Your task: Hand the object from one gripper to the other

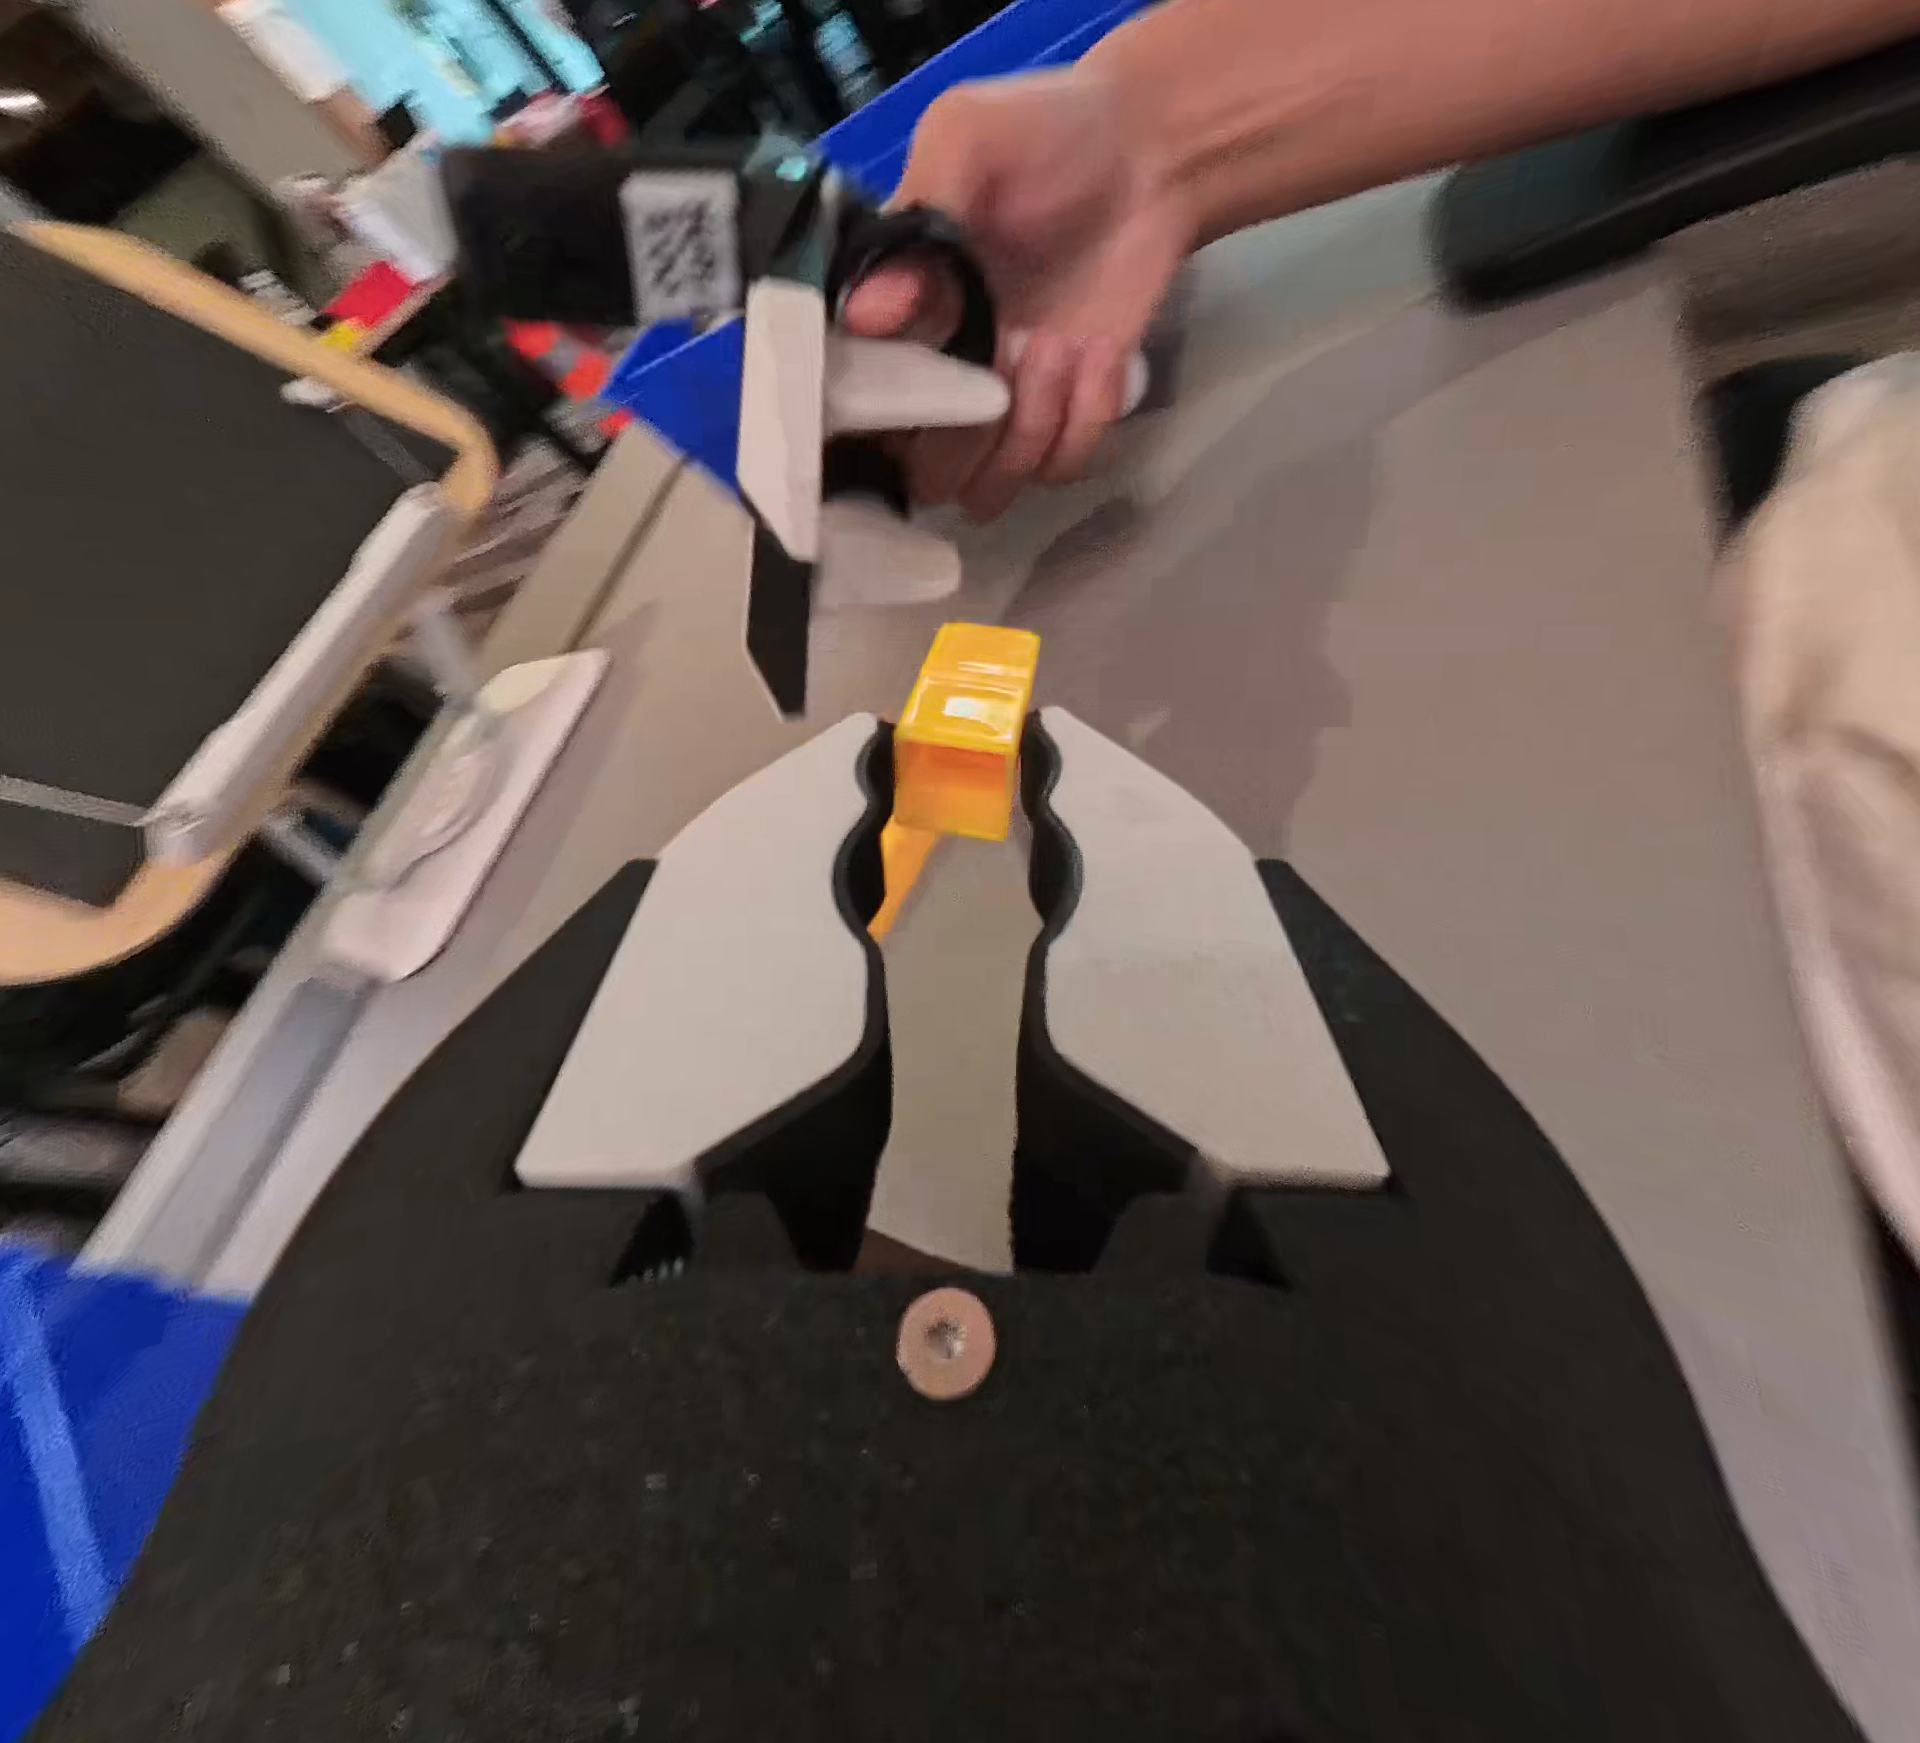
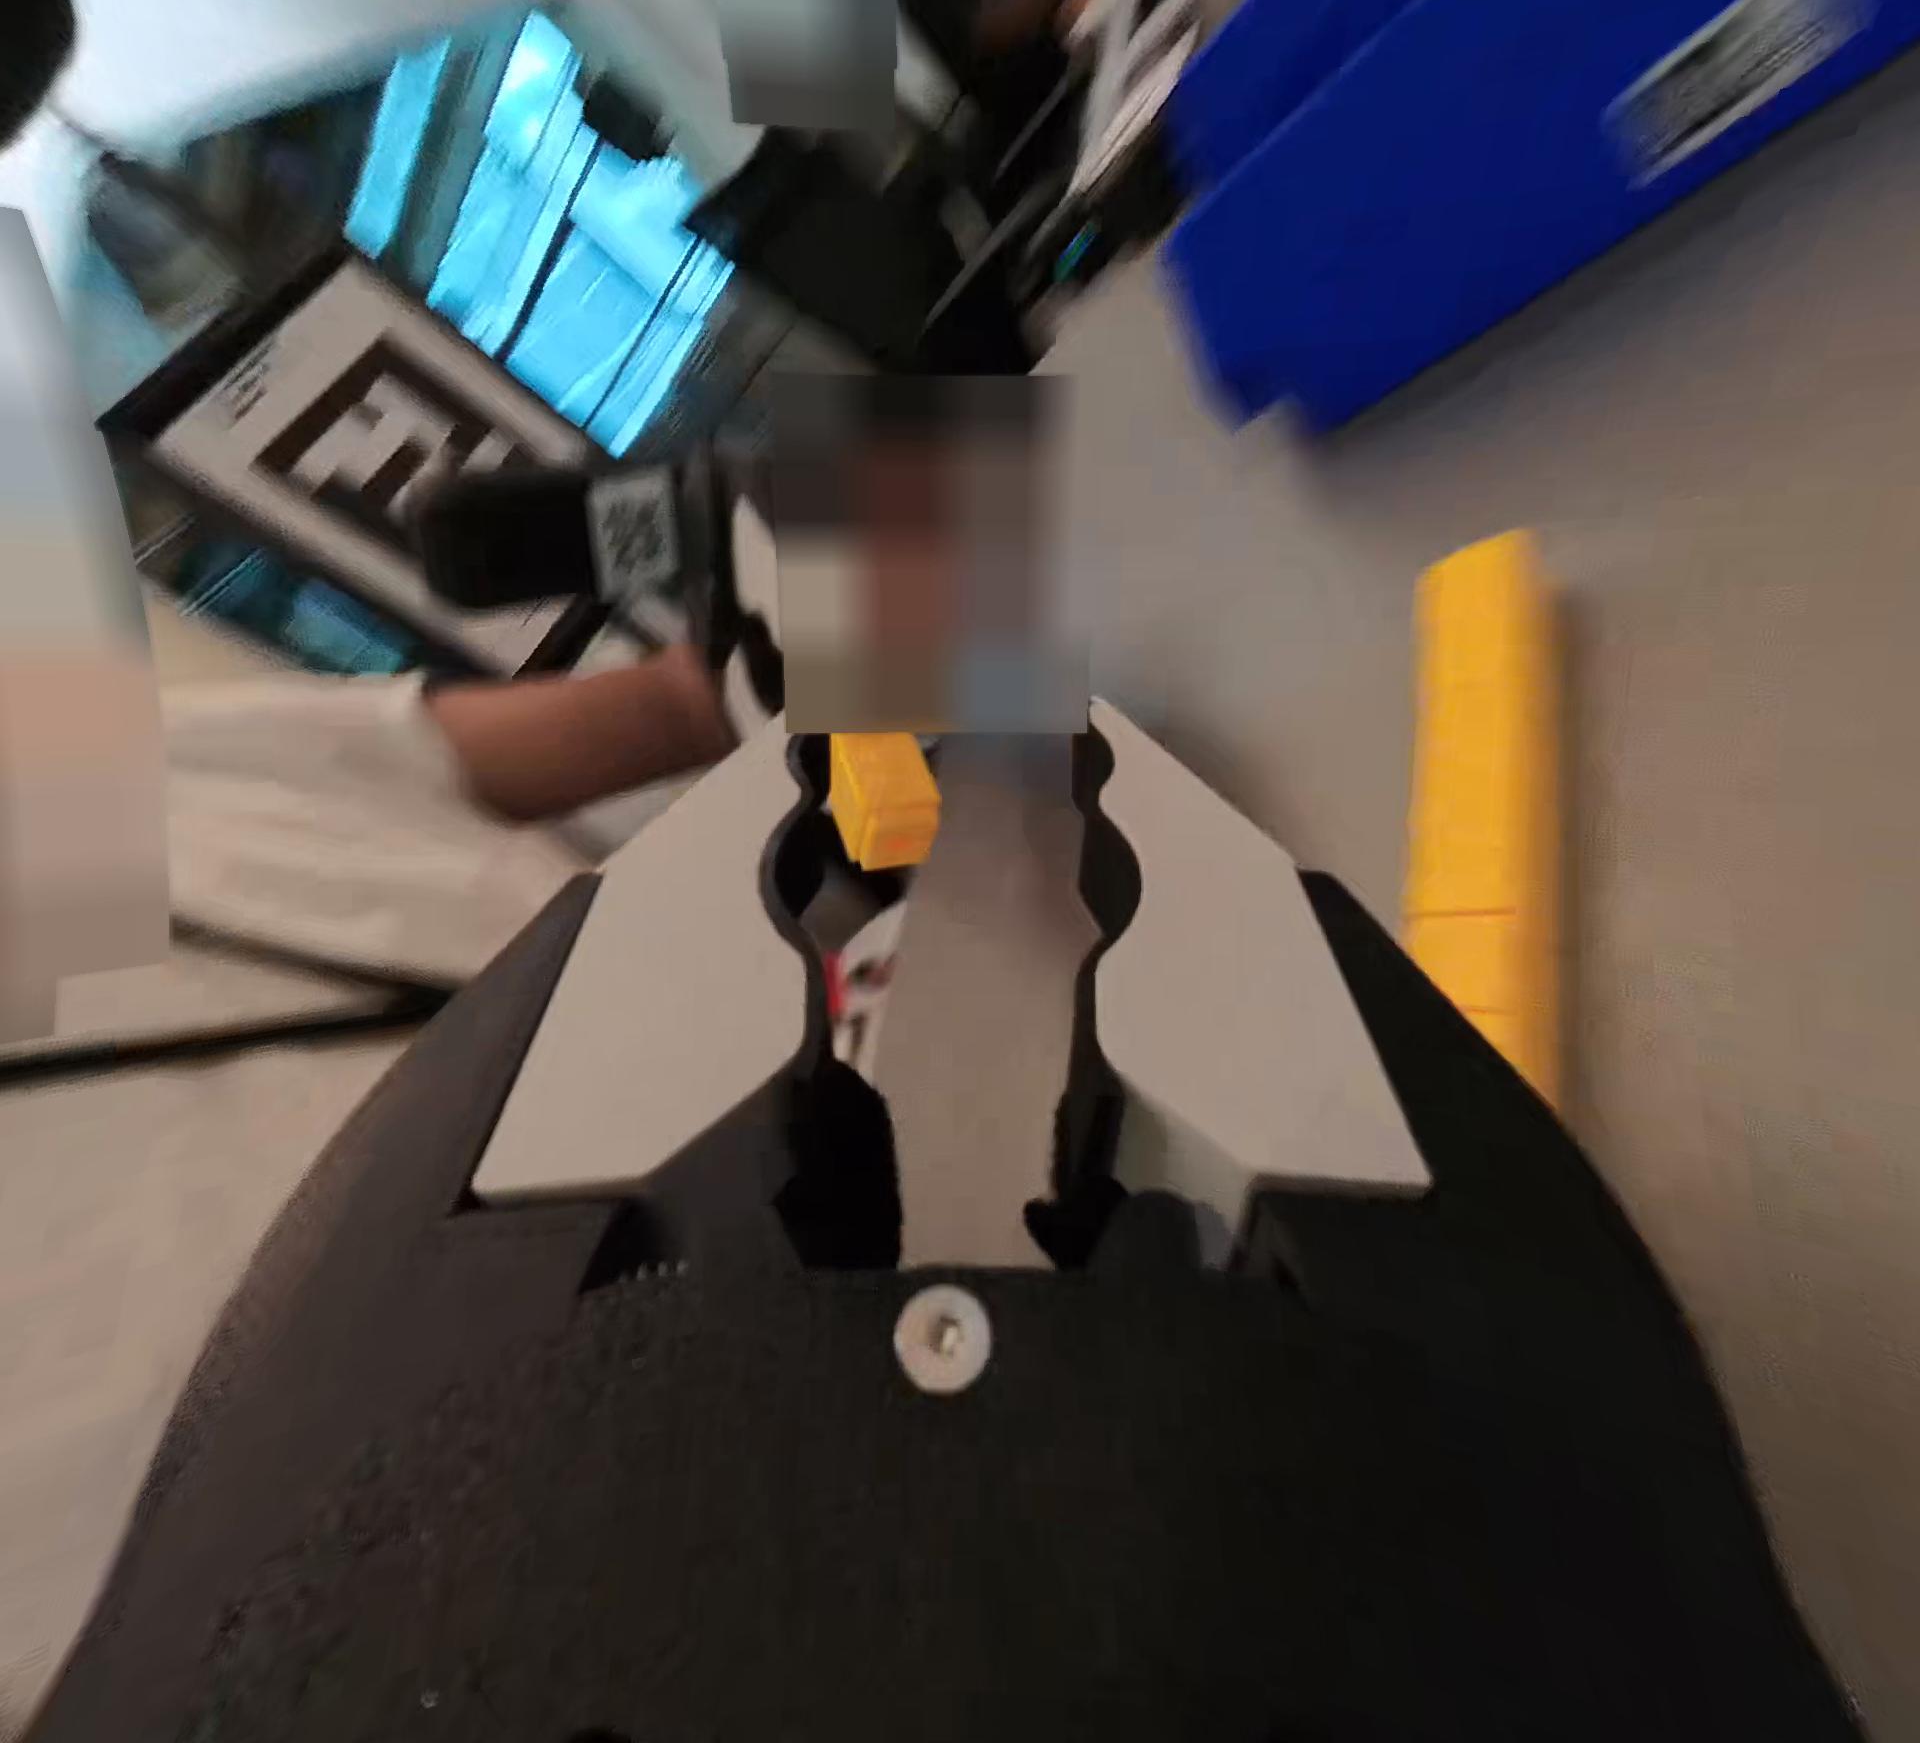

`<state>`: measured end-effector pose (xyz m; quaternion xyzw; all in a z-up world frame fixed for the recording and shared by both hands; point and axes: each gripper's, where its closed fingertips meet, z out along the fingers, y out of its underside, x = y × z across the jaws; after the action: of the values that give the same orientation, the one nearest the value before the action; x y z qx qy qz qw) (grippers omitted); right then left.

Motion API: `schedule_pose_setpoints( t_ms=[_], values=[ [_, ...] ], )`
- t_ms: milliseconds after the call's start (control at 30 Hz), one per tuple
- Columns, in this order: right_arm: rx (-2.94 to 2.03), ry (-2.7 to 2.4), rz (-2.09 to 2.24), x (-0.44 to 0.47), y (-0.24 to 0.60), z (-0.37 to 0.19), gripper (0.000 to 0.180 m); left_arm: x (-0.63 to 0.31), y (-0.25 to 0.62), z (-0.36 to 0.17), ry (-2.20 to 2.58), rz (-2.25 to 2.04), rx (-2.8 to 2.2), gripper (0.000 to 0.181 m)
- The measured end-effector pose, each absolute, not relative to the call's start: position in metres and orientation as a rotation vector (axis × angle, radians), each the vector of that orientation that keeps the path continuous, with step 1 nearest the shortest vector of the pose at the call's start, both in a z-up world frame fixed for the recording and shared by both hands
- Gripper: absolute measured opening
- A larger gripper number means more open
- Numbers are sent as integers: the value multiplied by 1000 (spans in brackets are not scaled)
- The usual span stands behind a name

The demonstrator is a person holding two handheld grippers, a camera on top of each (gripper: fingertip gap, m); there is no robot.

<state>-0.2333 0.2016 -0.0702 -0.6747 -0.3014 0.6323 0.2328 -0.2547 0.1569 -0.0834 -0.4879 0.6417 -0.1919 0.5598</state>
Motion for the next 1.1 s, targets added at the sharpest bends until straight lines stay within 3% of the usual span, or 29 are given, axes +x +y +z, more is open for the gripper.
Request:
schedule_pose_setpoints(
  t_ms=[133, 233, 300, 533, 733, 867, 967, 1100],
  values=[
    [-1800, -525, 1361, -207, 263, -60, 65, -274, 204, -85, 1374, -204, -1233, 23],
    [-1789, -491, 1128, -207, 277, -62, 96, -288, 231, -89, 1304, -29, -1329, 23],
    [-1834, -532, 1033, -215, 276, -70, 97, -292, 237, -89, 1286, 36, -1335, 23],
    [-1909, -692, 999, -273, 250, -100, 93, -288, 235, -89, 1328, 214, -1236, 23],
    [-1879, -708, 1000, -285, 245, -98, 78, -283, 231, -88, 1339, 279, -1186, 23],
    [-1914, -719, 1116, -294, 232, -98, 49, -282, 231, -87, 1329, 317, -1182, 23],
    [-1916, -766, 1043, -292, 232, -97, 49, -281, 229, -89, 1331, 281, -1187, 22],
    [-1935, -784, 885, -265, 244, -78, 49, -281, 229, -91, 1285, 167, -1257, 45]
  ],
)
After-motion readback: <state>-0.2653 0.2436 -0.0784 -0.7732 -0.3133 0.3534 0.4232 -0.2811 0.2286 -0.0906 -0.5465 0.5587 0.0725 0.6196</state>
